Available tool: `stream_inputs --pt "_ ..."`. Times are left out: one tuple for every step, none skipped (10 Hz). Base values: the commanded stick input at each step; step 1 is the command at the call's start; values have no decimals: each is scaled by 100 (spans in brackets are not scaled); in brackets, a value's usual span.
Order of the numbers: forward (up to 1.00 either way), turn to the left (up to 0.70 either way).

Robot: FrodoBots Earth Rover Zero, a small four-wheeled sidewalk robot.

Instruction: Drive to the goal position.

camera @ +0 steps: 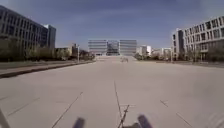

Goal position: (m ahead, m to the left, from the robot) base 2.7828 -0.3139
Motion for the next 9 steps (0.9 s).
stream_inputs --pt "70 0" --pt "70 0" --pt "70 0" --pt "70 0" --pt "70 0" --pt "70 0" --pt "70 0" --pt "70 0" --pt "70 0"
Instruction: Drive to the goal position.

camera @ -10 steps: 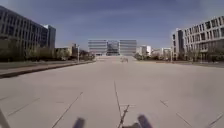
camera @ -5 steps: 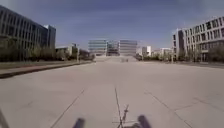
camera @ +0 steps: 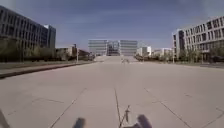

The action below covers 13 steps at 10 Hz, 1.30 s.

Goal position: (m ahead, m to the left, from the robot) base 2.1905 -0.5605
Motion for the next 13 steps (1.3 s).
stream_inputs --pt "70 0" --pt "70 0" --pt "70 0" --pt "70 0" --pt "70 0" --pt "70 0" --pt "70 0" --pt "70 0" --pt "70 0" --pt "70 0" --pt "70 0" --pt "70 0" --pt "70 0"
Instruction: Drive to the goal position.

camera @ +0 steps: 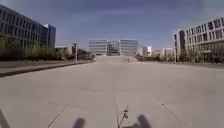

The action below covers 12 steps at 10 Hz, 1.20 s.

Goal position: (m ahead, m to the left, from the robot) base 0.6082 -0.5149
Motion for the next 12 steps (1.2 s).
stream_inputs --pt "70 0" --pt "70 0" --pt "70 0" --pt "70 0" --pt "70 0" --pt "70 0" --pt "70 0" --pt "70 0" --pt "70 0" --pt "70 0" --pt "70 0" --pt "70 0"
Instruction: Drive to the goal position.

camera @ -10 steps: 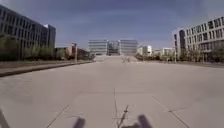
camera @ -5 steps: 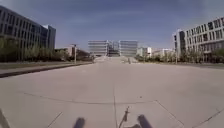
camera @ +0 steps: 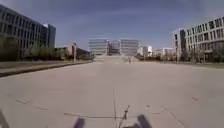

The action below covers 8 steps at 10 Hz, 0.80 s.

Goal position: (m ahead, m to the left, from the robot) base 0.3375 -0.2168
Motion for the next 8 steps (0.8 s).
stream_inputs --pt "70 0" --pt "70 0" --pt "70 0" --pt "70 0" --pt "70 0" --pt "70 0" --pt "70 0" --pt "70 0"
